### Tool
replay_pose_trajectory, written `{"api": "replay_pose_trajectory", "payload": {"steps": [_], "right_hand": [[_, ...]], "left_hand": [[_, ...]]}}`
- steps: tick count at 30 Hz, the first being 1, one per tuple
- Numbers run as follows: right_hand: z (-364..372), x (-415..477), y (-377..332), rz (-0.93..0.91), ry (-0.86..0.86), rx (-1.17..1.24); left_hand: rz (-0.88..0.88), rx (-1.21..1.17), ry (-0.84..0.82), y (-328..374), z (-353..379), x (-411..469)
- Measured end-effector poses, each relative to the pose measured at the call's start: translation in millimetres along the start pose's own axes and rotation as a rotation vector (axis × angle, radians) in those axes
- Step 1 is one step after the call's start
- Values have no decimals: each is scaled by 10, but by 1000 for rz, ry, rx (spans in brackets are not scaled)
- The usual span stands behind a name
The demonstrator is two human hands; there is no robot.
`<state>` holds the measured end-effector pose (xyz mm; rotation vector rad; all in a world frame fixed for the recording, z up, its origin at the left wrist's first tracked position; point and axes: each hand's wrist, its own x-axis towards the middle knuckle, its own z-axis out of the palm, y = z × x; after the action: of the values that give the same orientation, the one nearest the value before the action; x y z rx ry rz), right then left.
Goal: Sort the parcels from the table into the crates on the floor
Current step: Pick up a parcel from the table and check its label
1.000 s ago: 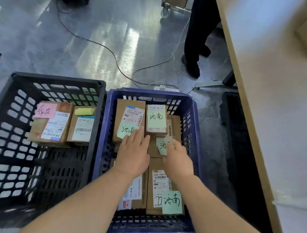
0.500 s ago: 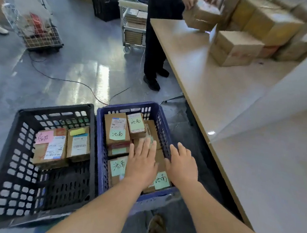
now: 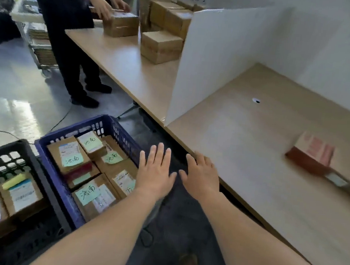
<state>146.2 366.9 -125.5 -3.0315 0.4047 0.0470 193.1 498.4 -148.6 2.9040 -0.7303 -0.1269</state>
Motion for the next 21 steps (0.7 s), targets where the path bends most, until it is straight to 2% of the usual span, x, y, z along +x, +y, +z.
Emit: {"api": "replay_pose_trajectory", "payload": {"steps": [11,21], "right_hand": [[-249,-654,1291,262,86,42],[-346,-1412,3043,498,103,47]], "left_hand": [[282,103,-2,1383,12,36],[541,183,-63,3329,338,-21]]}}
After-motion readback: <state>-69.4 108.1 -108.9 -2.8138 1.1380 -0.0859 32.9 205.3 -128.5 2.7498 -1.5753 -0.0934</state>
